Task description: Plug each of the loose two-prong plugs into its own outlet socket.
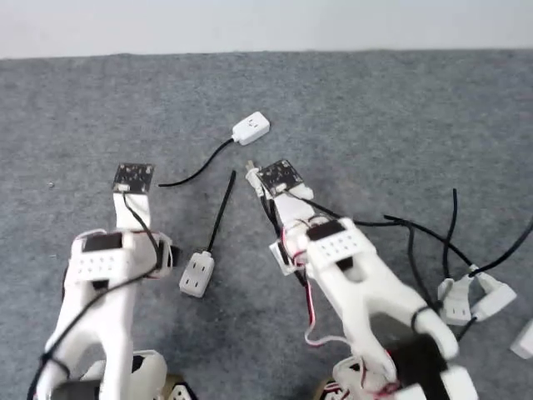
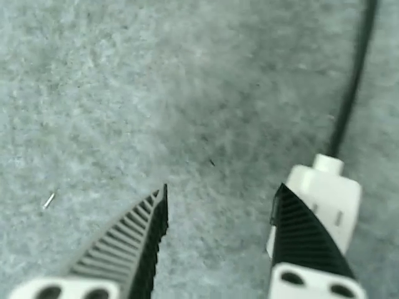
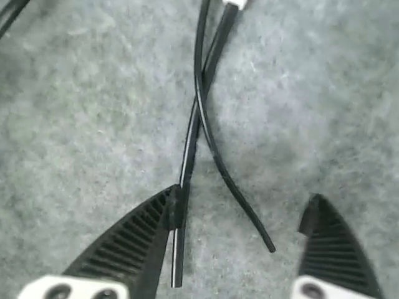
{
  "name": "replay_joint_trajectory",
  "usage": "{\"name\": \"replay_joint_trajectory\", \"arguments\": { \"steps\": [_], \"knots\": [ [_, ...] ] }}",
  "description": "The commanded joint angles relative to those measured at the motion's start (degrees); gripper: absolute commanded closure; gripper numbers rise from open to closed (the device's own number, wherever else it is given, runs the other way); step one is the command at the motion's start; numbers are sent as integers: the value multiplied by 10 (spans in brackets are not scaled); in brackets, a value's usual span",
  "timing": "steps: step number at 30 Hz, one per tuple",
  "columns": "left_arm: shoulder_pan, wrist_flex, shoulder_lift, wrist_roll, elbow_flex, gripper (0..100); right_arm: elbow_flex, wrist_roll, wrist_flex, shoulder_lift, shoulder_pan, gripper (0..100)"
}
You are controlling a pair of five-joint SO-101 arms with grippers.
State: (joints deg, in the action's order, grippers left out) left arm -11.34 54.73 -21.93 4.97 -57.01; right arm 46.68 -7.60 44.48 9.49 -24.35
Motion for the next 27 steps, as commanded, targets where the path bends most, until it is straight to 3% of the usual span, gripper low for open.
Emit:
{"name": "replay_joint_trajectory", "arguments": {
  "steps": [1,3,5,14,20,25,27],
  "knots": [
    [-16,-11,65,4,66,742,-70,2,33,-30,25,870],
    [-18,-11,91,4,83,742,-86,2,45,-45,37,952],
    [-18,-11,105,4,91,742,-101,-18,60,-58,42,971],
    [-15,-11,106,5,89,742,-105,-40,73,-68,43,937],
    [-15,-11,109,7,90,742,-97,-97,77,-68,22,934],
    [-15,-22,109,7,87,742,-98,-120,102,-68,7,838],
    [-15,-22,109,7,87,742,-97,-119,102,-68,8,853]
  ]
}}
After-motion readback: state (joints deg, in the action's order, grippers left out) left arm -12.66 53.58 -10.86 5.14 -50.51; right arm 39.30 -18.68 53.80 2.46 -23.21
